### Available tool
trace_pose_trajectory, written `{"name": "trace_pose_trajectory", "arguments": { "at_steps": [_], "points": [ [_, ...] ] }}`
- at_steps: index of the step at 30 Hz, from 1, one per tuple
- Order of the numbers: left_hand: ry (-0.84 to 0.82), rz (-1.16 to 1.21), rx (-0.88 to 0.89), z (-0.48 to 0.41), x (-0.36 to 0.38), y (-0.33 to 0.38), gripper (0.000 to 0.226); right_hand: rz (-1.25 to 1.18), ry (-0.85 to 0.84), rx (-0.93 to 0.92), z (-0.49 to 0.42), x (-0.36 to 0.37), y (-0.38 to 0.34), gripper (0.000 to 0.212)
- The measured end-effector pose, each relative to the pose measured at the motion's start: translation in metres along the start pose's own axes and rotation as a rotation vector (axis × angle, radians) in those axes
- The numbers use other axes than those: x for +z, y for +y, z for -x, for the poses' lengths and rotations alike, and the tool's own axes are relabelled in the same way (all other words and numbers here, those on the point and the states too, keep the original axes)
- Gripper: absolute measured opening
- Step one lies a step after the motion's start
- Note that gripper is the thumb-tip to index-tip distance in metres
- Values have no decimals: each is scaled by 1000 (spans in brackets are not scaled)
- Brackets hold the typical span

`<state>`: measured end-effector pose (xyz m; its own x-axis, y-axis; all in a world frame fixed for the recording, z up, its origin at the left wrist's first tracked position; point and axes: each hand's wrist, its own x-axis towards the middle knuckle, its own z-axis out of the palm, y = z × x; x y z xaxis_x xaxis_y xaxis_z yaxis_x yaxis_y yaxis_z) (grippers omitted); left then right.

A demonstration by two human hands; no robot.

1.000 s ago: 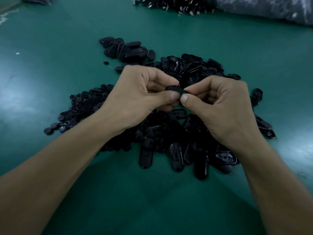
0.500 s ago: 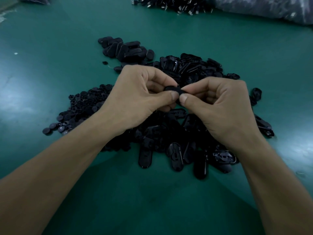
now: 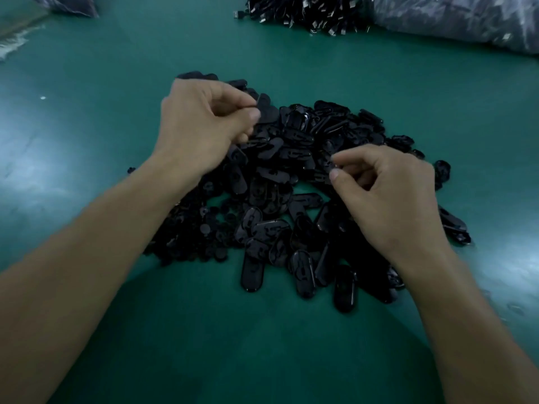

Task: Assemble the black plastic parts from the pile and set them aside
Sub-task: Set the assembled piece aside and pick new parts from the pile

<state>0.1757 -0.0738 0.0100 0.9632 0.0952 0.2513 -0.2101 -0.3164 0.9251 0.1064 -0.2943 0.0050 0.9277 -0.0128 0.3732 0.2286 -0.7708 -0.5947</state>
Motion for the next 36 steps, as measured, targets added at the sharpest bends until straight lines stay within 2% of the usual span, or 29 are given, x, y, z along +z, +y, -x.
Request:
{"name": "trace_pose_trajectory", "arguments": {
  "at_steps": [5,12,18,25,28,36],
  "points": [
    [124,-98,-10,-35,-9,-17,19,178,-164,-73,3,0,-5,18],
    [137,-281,-67,-69,-13,-28,18,347,-149,39,6,6,-8,44],
    [145,-416,-80,-71,-6,-30,22,365,-150,55,5,11,-11,42],
    [176,-386,-31,-61,-3,-23,10,303,-54,48,6,12,-8,22],
    [120,-308,34,-41,3,-6,14,285,5,41,5,11,-8,17],
    [-213,-106,55,21,17,19,5,38,70,34,2,8,-9,12]
  ]
}}
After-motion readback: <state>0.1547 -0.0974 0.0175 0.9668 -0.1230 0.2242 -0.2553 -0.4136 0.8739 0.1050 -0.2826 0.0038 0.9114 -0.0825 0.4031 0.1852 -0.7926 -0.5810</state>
